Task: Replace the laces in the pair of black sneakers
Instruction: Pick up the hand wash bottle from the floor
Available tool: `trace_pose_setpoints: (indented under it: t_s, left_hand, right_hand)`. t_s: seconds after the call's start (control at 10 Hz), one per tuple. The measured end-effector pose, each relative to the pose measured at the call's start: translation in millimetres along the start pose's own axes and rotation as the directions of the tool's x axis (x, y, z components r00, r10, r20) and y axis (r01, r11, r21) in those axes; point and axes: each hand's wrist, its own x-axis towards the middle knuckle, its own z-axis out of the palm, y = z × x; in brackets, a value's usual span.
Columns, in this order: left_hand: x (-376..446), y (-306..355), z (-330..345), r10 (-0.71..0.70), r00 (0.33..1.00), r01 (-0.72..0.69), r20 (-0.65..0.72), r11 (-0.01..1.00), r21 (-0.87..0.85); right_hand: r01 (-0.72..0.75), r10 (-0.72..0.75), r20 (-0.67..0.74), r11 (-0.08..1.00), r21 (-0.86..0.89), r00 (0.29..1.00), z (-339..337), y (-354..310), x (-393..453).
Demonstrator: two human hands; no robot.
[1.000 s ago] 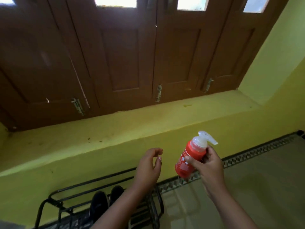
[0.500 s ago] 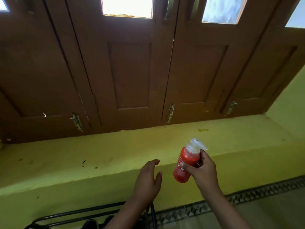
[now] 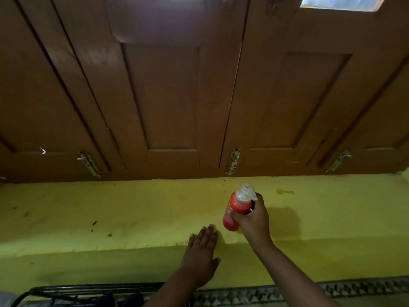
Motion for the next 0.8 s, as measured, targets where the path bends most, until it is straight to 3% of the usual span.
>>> trace_pose_setpoints:
  t_s: [0.4,0.8]
  left_hand:
    - [6.4,-1.6,11.2,-0.037,0.999,0.035,0.025,0.996,0.084]
    - [2.8,-2.1,2.0,-0.023,1.0,0.023,0.004,0.997,0.078]
  right_hand:
    - [0.025,-0.01,0.114,0.991,-0.135,0.993,4.4,23.9,23.9]
    - [-0.088,0.124,0.137,0.966,-0.243,0.983,-1.5,47.7,11.5]
